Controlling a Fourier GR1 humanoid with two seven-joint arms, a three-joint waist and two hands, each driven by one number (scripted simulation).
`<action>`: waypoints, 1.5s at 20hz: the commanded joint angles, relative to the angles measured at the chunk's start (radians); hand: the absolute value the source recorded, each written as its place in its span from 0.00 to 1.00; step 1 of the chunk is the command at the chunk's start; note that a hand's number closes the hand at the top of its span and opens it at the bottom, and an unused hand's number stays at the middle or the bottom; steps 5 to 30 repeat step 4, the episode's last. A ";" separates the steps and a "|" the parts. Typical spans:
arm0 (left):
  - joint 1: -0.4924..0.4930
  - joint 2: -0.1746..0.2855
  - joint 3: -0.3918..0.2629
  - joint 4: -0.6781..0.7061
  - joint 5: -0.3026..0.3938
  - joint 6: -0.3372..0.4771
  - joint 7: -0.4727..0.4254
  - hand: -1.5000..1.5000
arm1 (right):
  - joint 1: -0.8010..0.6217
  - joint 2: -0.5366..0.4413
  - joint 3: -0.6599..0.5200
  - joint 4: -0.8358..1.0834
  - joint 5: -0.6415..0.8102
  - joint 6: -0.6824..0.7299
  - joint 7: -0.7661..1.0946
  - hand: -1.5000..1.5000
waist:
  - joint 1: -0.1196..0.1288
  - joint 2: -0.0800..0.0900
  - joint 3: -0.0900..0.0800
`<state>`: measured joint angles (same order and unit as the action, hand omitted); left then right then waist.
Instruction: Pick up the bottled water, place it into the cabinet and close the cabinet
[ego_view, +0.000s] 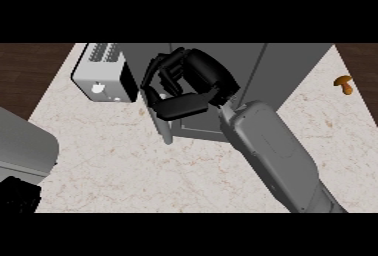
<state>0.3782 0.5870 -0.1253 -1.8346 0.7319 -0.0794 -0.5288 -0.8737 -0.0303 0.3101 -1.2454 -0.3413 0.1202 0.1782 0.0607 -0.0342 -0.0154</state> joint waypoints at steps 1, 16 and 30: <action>-0.026 0.000 0.013 0.010 0.014 -0.001 0.012 1.00 | -0.022 -0.118 -0.137 0.178 0.014 -0.022 -0.019 1.00 | -0.022 0.061 0.015; -0.032 -0.003 -0.002 0.002 -0.006 0.007 0.017 1.00 | -0.036 -0.112 -0.142 0.189 0.015 -0.024 -0.037 1.00 | -0.021 0.059 0.015; -0.032 -0.003 -0.002 0.002 -0.006 0.007 0.017 1.00 | -0.036 -0.112 -0.142 0.189 0.015 -0.024 -0.037 1.00 | -0.021 0.059 0.015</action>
